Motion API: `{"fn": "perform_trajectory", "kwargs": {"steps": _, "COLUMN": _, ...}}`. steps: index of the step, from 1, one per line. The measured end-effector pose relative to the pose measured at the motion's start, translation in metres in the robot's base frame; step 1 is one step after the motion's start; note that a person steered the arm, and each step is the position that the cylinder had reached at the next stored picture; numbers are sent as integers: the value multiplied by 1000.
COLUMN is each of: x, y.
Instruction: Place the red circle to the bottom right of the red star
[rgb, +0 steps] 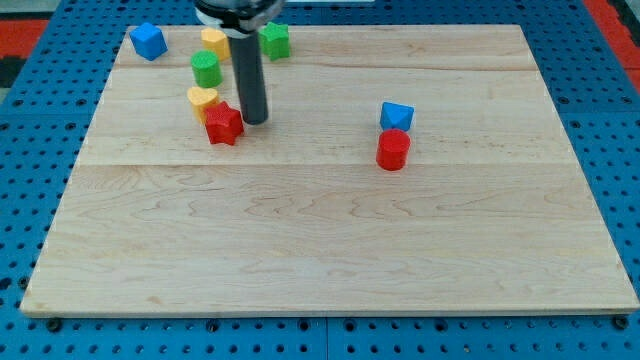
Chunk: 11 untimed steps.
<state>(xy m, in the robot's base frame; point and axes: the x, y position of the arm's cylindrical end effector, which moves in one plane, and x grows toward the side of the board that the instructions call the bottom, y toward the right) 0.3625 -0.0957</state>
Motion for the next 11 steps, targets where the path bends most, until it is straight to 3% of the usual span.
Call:
{"fn": "perform_trajectory", "kwargs": {"steps": 2, "x": 15, "y": -36}}
{"fn": "perform_trajectory", "kwargs": {"steps": 3, "x": 21, "y": 35}}
{"fn": "perform_trajectory", "kwargs": {"steps": 5, "x": -13, "y": 176}}
{"fn": "perform_trajectory", "kwargs": {"steps": 6, "x": 15, "y": 220}}
{"fn": "perform_trajectory", "kwargs": {"steps": 7, "x": 45, "y": 152}}
{"fn": "perform_trajectory", "kwargs": {"steps": 8, "x": 84, "y": 139}}
{"fn": "perform_trajectory", "kwargs": {"steps": 11, "x": 132, "y": 235}}
